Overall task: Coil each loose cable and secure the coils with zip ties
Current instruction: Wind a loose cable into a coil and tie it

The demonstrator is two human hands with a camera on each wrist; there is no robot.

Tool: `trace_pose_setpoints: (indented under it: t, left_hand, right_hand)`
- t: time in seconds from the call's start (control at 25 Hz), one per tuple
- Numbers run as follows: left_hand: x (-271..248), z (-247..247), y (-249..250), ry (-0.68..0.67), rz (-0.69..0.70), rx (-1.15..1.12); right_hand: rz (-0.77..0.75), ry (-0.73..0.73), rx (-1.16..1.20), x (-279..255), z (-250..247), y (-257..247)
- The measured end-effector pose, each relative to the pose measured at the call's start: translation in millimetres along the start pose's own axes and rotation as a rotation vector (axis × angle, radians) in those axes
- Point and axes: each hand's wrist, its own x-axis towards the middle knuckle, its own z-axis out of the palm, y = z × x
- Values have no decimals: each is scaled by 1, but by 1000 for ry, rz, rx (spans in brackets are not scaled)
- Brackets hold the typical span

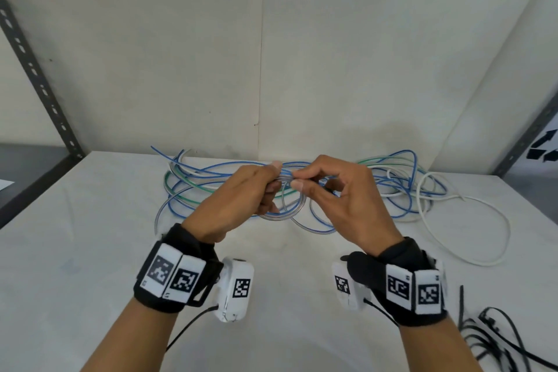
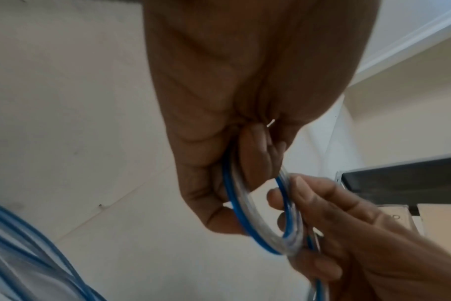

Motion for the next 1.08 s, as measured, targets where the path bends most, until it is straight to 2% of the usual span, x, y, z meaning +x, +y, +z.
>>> trace_pose_setpoints:
  t: [0.2, 0.32, 0.4, 0.52, 0.68, 0.8, 0.88, 1.0, 1.08]
  left_hand:
    - [5, -8, 1, 114, 110, -157]
    - [7, -9, 1, 157, 149, -300]
    - [9, -6, 3, 169, 147, -478]
    - [8, 0, 8, 188, 172, -758]
    - [6, 12, 9, 212, 221, -895]
    - [9, 18, 5, 174, 213, -891]
    - [8, 12, 4, 106, 179, -794]
    - [5, -2, 4, -35, 92, -483]
    - [4, -4, 0, -70, 40, -266]
  right_hand:
    - [97, 120, 76, 4, -7, 1]
    - [81, 165, 68, 5, -13, 1]
    - [50, 189, 109, 5, -3, -1]
    - [47, 226, 310, 1, 31, -7]
    - [67, 341, 406, -3, 47, -13]
    - [75, 395, 488, -3, 42, -18]
    - [77, 374, 446, -1, 33, -17]
    - [85, 201, 305, 1, 11, -9]
    - [74, 64, 175, 0, 2, -5]
